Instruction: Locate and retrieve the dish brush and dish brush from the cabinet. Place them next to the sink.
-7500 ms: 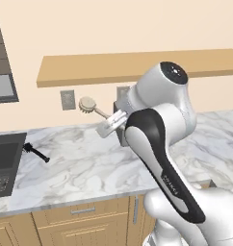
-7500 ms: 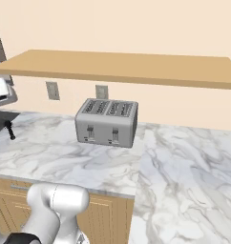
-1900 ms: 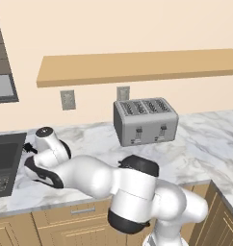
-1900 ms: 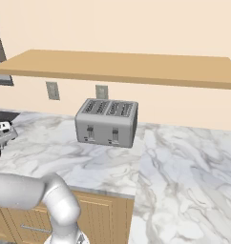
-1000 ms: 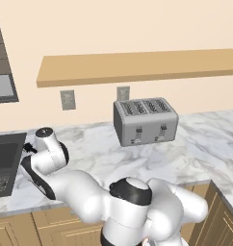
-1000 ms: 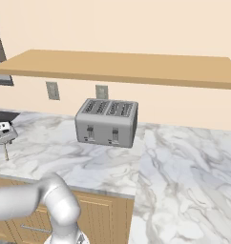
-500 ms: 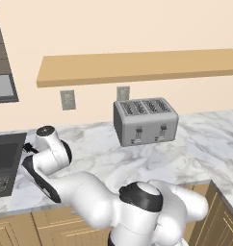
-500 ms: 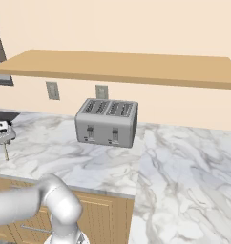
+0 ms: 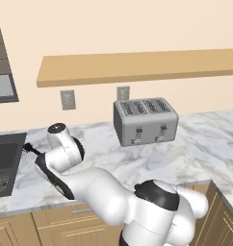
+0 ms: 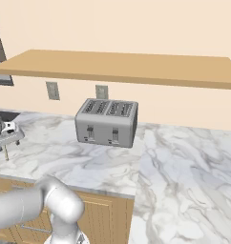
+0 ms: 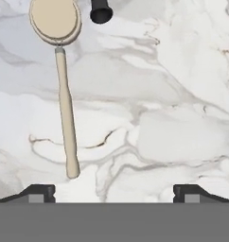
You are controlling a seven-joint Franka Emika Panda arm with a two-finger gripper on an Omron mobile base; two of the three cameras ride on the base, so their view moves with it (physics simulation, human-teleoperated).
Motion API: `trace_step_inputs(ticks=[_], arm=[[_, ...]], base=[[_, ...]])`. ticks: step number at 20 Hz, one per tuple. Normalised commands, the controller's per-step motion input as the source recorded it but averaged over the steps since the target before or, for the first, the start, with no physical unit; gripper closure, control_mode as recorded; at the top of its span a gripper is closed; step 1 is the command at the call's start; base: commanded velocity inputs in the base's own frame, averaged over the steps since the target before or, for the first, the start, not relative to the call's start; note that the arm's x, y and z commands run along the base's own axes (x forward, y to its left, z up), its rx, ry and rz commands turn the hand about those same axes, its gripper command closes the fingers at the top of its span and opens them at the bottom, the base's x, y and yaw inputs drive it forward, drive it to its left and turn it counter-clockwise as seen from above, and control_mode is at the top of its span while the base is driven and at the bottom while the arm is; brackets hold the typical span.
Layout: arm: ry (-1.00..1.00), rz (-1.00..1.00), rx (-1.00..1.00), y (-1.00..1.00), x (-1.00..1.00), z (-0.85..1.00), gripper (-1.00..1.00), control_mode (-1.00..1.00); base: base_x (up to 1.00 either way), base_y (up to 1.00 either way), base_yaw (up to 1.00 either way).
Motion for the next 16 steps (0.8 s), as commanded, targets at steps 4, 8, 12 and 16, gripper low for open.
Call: trace_step_inputs(ticks=[4, 8, 12, 16], arm=[[0.00, -0.11, -0.02, -0.62, -0.08, 0.12, -1.00, -1.00], [0.00, -0.10, 0.00, -0.66, -0.14, 0.06, -1.00, -1.00], [-0.03, -0.12, 0.00, -0.66, -0.28, 0.00, -1.00, -1.00], [-0.01, -0.12, 0.01, -0.70, -0.25, 0.00, -1.00, -1.00]], base=[[0.00, 0.00, 0.00], [0.00, 0.00, 0.00], [0.00, 0.00, 0.00], [0.00, 0.00, 0.00]])
